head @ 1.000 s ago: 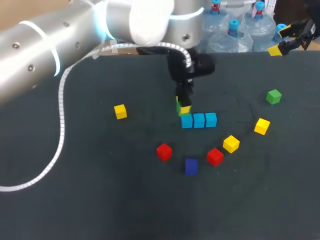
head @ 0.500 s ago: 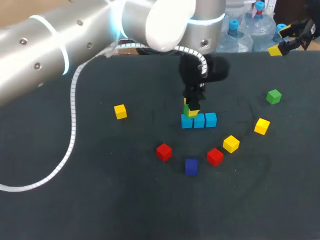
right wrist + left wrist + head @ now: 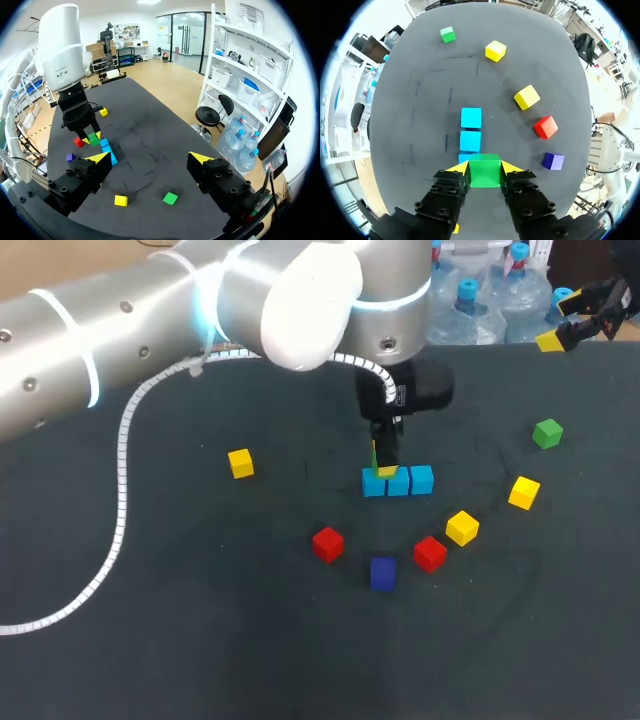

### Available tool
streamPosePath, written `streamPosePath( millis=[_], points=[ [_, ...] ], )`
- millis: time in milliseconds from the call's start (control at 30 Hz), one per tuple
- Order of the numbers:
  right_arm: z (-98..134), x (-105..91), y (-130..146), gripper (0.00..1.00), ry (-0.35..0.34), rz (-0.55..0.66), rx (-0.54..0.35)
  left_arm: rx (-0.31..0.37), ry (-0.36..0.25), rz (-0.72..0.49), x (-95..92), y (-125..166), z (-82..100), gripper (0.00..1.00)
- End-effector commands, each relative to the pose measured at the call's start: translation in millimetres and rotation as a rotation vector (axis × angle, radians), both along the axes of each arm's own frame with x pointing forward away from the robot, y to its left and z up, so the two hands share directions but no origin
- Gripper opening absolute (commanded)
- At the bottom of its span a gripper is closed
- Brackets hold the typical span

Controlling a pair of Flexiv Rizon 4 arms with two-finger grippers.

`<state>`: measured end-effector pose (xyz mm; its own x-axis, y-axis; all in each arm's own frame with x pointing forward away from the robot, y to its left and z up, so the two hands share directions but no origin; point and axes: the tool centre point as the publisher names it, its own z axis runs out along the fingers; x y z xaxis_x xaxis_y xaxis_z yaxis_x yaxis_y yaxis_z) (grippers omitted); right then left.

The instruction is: Place the blue cubes, place green cubes on the blue cubes, place the yellow cubes on the green cubes, then place the red cubes on the yellow cubes, and place purple cube on the red cubes.

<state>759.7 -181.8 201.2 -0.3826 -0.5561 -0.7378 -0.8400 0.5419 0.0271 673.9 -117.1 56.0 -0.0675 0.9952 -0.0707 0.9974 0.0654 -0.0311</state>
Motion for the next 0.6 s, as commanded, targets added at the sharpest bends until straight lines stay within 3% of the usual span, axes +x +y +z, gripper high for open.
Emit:
streamPosePath(
  millis=[33, 600],
  points=[
    [-0.2, -0.4, 0.1, 1.0, -0.001, -0.001, 0.0, 0.002, 0.001, -0.014, 3.6, 0.3, -2.9, 0.0],
    [-0.2, -0.4, 0.1, 1.0, -0.001, -0.001, 0.0, -0.014, -0.001, -0.049, 20.1, 3.1, -13.5, 0.0]
  ],
)
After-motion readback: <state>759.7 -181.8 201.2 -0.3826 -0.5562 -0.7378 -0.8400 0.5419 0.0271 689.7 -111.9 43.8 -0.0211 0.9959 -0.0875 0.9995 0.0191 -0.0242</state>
